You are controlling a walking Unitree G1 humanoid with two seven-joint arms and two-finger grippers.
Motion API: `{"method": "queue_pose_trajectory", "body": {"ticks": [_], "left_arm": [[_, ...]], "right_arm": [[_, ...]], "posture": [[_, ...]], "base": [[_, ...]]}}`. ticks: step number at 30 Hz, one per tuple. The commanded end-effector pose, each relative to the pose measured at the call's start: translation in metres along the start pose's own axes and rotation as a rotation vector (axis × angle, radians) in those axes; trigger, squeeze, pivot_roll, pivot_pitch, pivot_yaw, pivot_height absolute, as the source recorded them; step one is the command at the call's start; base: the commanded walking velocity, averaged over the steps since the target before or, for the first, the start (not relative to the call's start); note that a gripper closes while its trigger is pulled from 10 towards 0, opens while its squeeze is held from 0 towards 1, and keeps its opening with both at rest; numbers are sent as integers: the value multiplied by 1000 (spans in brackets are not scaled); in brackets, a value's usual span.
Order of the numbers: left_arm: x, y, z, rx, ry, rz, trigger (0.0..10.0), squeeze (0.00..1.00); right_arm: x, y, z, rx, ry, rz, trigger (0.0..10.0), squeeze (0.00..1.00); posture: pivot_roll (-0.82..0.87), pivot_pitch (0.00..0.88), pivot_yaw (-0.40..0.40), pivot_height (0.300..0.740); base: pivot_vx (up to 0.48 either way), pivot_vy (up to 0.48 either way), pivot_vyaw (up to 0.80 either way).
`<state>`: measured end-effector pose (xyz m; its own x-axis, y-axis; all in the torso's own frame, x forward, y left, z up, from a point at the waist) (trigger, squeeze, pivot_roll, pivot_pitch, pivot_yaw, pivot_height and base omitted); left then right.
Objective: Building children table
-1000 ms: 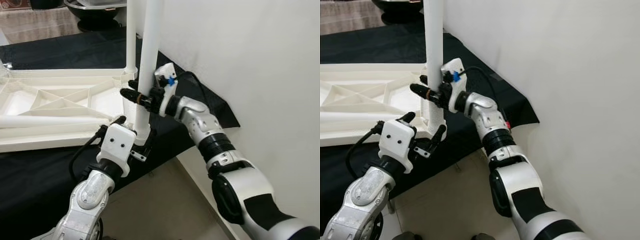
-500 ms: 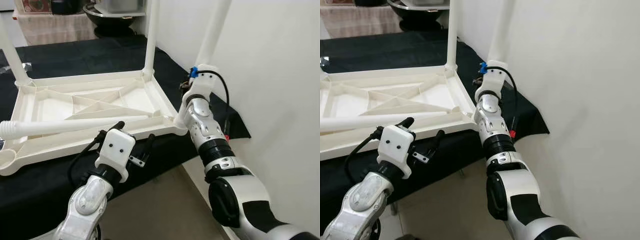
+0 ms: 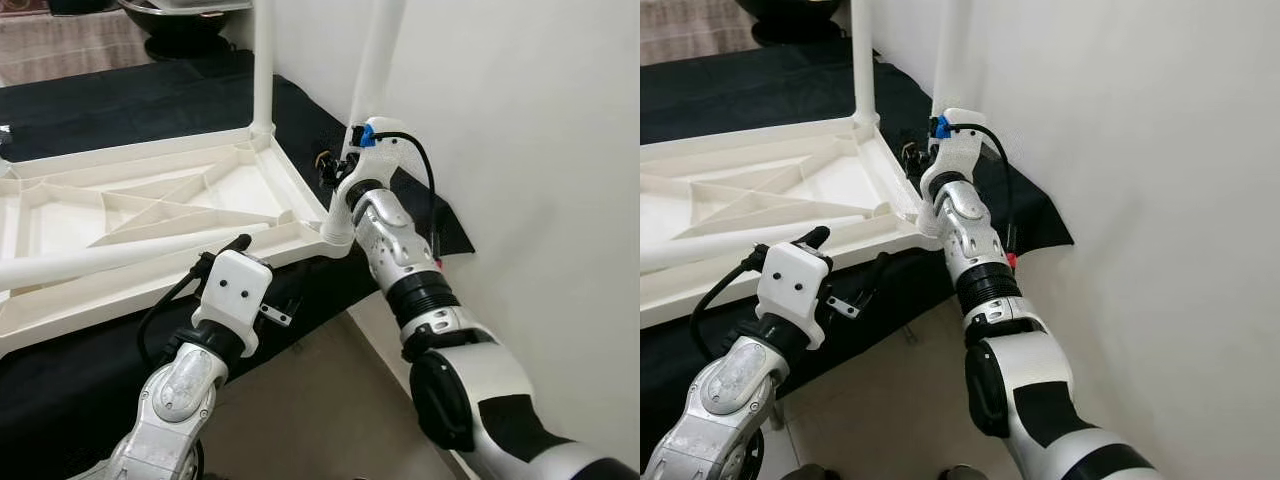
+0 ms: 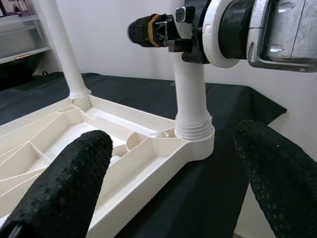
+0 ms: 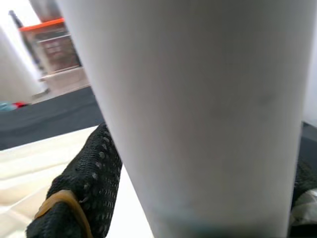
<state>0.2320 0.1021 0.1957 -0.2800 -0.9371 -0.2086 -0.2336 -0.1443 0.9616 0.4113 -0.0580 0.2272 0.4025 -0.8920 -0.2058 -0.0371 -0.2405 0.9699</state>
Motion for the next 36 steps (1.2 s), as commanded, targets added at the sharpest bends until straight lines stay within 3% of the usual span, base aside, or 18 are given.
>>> {"method": "queue_pose_trajectory", "body": {"ticks": [1, 2, 4, 6, 7, 8, 12, 16, 19, 20, 21, 22, 24, 28, 29, 31, 32, 36], "left_arm": [[2, -3, -1, -12, -5, 3, 10000, 0], [2, -3, -1, -12, -5, 3, 10000, 0], [2, -2, -1, -10, -6, 5, 10000, 0], [3, -2, -2, -9, -7, 5, 10000, 0], [3, -2, -2, -7, -8, 6, 10000, 0], [3, -2, -2, -7, -8, 6, 10000, 0], [3, -1, -2, -6, -9, 4, 10000, 0], [3, -1, -1, -7, -10, 2, 10000, 0], [3, 0, -1, -7, -11, 0, 10000, 0], [4, 0, 0, -6, -13, -2, 10000, 0], [4, 0, 0, -6, -13, -2, 10000, 0], [4, 0, 0, -6, -16, -4, 10000, 0], [4, 0, 0, -6, -16, -4, 10000, 0], [5, 0, 1, -6, -15, -5, 10000, 0], [5, 0, 1, -6, -15, -5, 10000, 0], [5, 0, 1, -6, -14, -5, 10000, 0], [5, 0, 1, -6, -14, -5, 10000, 0], [5, 0, 1, -5, -12, -4, 10000, 0]], "right_arm": [[-24, 2, -1, -35, 274, 25, 10000, 0], [-24, 2, -1, -35, 274, 25, 10000, 0], [-26, 5, 4, -50, 437, 62, 10000, 0], [-28, 8, 6, -51, 508, 46, 10000, 0], [-32, 12, 11, -49, 623, 25, 10000, 0], [-32, 12, 11, -49, 623, 25, 10000, 0], [-41, 14, 23, -57, 881, 9, 10000, 0], [-46, 0, 30, -129, 1022, 9, 10000, 0], [-48, -4, 30, -147, 1038, 5, 10000, 0], [-50, -9, 28, -170, 1017, 1, 2667, 0], [-50, -9, 28, -170, 1017, 1, 2667, 0], [-54, -13, 26, -176, 1006, 5, 0, 0], [-54, -13, 26, -176, 1006, 5, 0, 0], [-55, -15, 7, -143, 701, 51, 0, 0], [-55, -15, 7, -143, 701, 51, 0, 0], [-48, -9, -2, -109, 526, 50, 0, 0], [-48, -9, -2, -109, 526, 50, 0, 0], [-17, 0, -14, -96, 63, 68, 0, 0]], "posture": [[68, 72, -110, 740], [68, 72, -110, 740], [68, 72, -111, 740], [68, 73, -109, 740], [71, 74, -112, 740], [71, 74, -112, 740], [74, 74, -112, 740], [77, 77, -114, 740], [80, 79, -115, 740], [80, 80, -116, 740], [80, 80, -116, 740], [80, 80, -116, 740], [80, 80, -116, 740], [81, 81, -119, 740], [81, 81, -119, 740], [79, 79, -118, 740], [79, 79, -118, 740], [77, 74, -119, 740]], "base": [[0, 0, 0], [0, 0, 0], [0, 0, 0], [0, 0, 0], [0, 0, 0], [0, 0, 0], [0, 0, 0], [0, 0, 0], [0, 0, 0], [0, 0, 0], [0, 0, 0], [0, 0, 0], [0, 0, 0], [0, 0, 0], [0, 0, 0], [0, 0, 0], [0, 0, 0], [0, 0, 0]]}}
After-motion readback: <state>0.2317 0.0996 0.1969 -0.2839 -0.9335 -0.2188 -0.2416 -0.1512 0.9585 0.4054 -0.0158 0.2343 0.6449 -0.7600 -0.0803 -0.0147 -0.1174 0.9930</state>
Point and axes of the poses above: a point about 5 cm out from each wrist's last joint towards the gripper, its own z axis pointing back from the gripper into the wrist, its own y axis along the axis of the wrist's last joint, x = y × z, the point moved 1 cm from there along -z, pointing out of the wrist towards the gripper
